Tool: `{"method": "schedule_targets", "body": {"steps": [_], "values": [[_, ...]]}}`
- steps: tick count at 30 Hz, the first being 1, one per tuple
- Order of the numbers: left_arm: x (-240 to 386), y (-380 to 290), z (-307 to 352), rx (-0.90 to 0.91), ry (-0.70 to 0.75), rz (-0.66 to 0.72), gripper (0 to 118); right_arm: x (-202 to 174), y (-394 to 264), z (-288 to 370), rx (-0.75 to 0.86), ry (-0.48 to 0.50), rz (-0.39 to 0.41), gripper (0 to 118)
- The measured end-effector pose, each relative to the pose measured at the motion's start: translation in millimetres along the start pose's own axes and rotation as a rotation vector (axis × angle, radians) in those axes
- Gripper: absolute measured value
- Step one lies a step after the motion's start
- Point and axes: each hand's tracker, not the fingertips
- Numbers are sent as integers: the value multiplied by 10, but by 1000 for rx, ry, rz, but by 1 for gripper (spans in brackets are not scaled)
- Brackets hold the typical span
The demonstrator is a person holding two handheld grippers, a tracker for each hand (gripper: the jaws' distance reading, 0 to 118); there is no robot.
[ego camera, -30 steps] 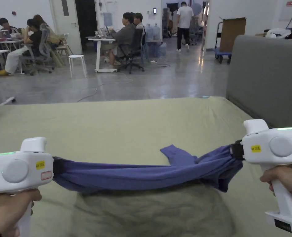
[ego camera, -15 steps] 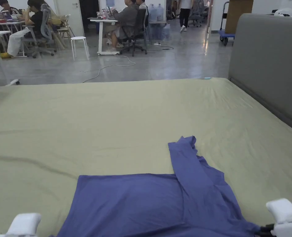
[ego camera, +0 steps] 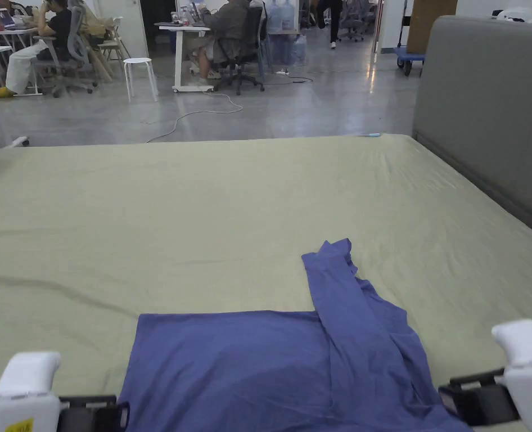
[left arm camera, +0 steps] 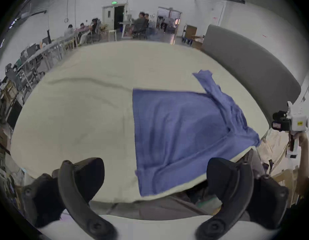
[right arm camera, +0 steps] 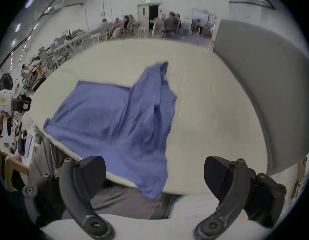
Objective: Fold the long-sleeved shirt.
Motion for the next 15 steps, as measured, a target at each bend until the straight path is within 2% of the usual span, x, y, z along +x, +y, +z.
{"method": "schedule_targets", "body": {"steps": [2, 3, 4, 5, 6, 7, 9, 11, 15], "values": [[210, 182, 180, 68, 8, -26, 115, -9, 187, 36, 40, -12, -22, 113], [263, 257, 197, 91, 24, -36, 110, -22, 248, 33, 59, -13, -28, 112], [316, 319, 207, 111, 44, -43, 95, -49, 304, 33, 75, -9, -28, 104], [250, 367, 141, 148, 51, -52, 49, -78, 345, 25, 90, -7, -25, 73], [241, 398, 90, 165, 48, -59, 9, -106, 364, 9, 100, -10, -21, 33], [259, 423, 26, 145, 45, -51, 0, -135, 379, -26, 103, -13, -17, 0], [267, 450, -42, 138, 23, -39, 0, -152, 378, -125, 98, -19, -25, 0], [300, 463, -127, 126, 9, -47, 0, -175, 347, -161, 60, 19, -22, 0], [217, 617, -433, 104, 17, -89, 0, -162, 260, -254, 29, 8, -21, 0]]}}
